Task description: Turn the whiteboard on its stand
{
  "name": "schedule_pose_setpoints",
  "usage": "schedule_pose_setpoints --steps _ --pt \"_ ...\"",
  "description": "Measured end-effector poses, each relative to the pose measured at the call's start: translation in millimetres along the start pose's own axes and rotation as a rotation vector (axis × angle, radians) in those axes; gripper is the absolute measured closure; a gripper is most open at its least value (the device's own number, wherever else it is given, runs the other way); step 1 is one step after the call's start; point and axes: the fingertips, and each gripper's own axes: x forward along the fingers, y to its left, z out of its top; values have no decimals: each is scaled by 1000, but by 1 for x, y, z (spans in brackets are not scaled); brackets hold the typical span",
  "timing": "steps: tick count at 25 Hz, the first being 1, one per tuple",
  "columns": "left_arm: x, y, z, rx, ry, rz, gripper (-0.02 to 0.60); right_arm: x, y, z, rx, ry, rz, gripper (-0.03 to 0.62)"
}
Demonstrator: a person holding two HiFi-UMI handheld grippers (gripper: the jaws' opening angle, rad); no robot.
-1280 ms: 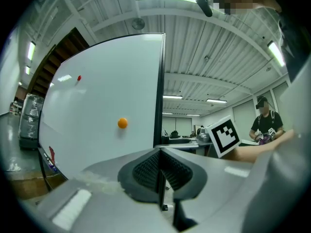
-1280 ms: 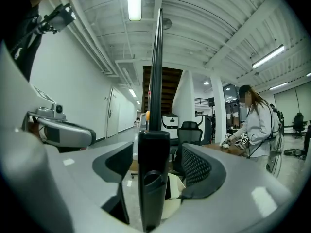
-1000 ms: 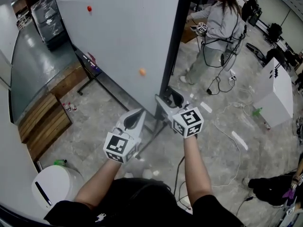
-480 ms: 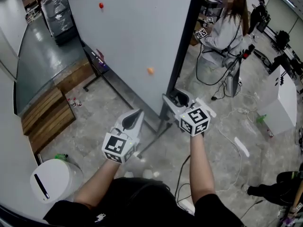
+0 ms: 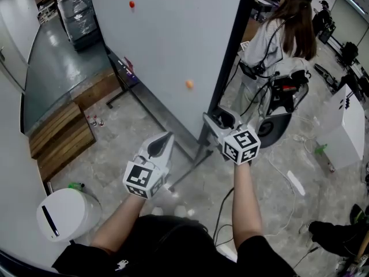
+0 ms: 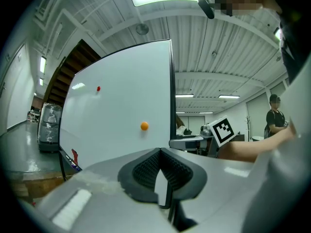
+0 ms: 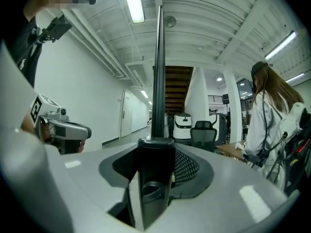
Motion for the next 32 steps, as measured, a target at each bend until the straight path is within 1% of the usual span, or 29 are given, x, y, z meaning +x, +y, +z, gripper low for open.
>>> schedule_pose_setpoints --steps 3,7,15,22,32 --pt "-4 4 -2 0 4 11 578 0 0 1 1 4 -1 403" --pt "-8 6 10 -4 -2 24 578 -1 2 5 3 8 -5 404" --pt "-16 18 17 0 -9 52 578 -5 3 8 7 16 -3 404" --pt "-24 21 15 -2 -5 59 578 -13 7 6 9 22 -12 404" --pt "-36 21 27 0 -25 68 578 -31 12 10 10 44 -22 404"
